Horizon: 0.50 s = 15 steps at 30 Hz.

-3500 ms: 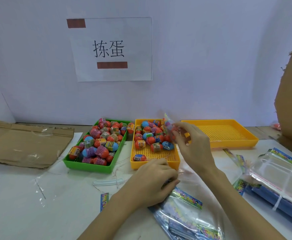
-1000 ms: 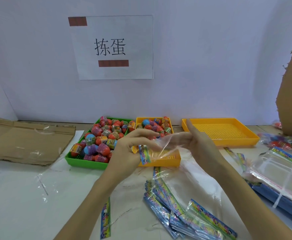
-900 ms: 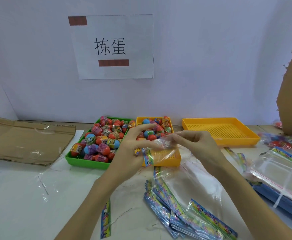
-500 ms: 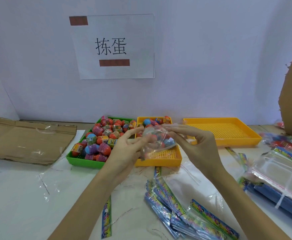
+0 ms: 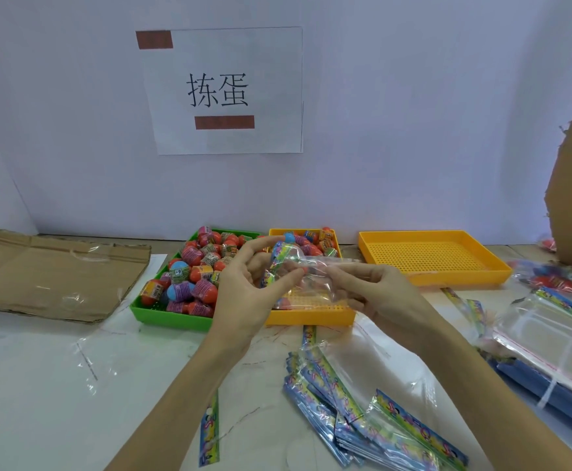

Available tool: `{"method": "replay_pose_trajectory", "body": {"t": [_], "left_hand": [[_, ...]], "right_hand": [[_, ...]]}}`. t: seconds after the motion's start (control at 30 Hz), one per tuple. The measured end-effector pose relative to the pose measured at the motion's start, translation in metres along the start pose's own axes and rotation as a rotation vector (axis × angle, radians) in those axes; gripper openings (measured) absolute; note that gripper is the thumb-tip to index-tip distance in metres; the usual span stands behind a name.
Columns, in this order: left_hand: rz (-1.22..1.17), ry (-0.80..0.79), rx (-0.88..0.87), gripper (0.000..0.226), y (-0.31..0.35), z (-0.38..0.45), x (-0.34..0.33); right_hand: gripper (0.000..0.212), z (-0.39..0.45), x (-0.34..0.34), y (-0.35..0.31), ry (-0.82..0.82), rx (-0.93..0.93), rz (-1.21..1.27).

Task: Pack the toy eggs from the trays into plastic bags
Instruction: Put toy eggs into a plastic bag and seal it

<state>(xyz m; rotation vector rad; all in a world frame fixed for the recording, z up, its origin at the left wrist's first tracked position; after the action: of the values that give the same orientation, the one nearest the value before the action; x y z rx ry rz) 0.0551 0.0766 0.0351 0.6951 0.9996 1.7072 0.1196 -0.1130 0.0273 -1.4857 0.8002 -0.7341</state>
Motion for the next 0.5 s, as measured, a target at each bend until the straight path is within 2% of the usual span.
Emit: {"method": "replay_pose_trajectory", "body": {"t": [0.17, 0.23, 0.4, 0.5], "left_hand": [[-0.163, -0.012, 0.109, 0.065, -0.003, 0.001, 0.001], [-0.207, 0.018, 0.164, 0.063, -0.007, 0.002, 0.004], [-0.115, 0.057, 0.113, 0.029, -0.003, 0.001, 0.008], [-0.08, 0.072, 0.083, 0.029, -0.001, 0.0, 0.008]], "right_hand": [[0.044, 0.0, 0.006, -0.009, 0.099, 0.078, -0.097], [0.035, -0.001, 0.007, -0.012, 0.088, 0.111, -0.076], [0.034, 0.0, -0.006, -0.01, -0.099, 0.072, 0.241], [0.035, 0.0, -0.014, -0.002, -0.165, -0.034, 0.31]]}}
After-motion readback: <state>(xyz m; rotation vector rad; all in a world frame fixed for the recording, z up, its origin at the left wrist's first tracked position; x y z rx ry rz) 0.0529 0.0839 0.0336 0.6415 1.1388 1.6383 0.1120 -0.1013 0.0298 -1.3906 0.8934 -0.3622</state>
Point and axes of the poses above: each hand's wrist, its own z-axis towards the middle knuckle, its own x-axis out of the back of the hand, y = z × x, the point moved 7 cm from there along z, towards the middle knuckle, and after that the axes turned 7 degrees about -x, right-handed, at the moved point
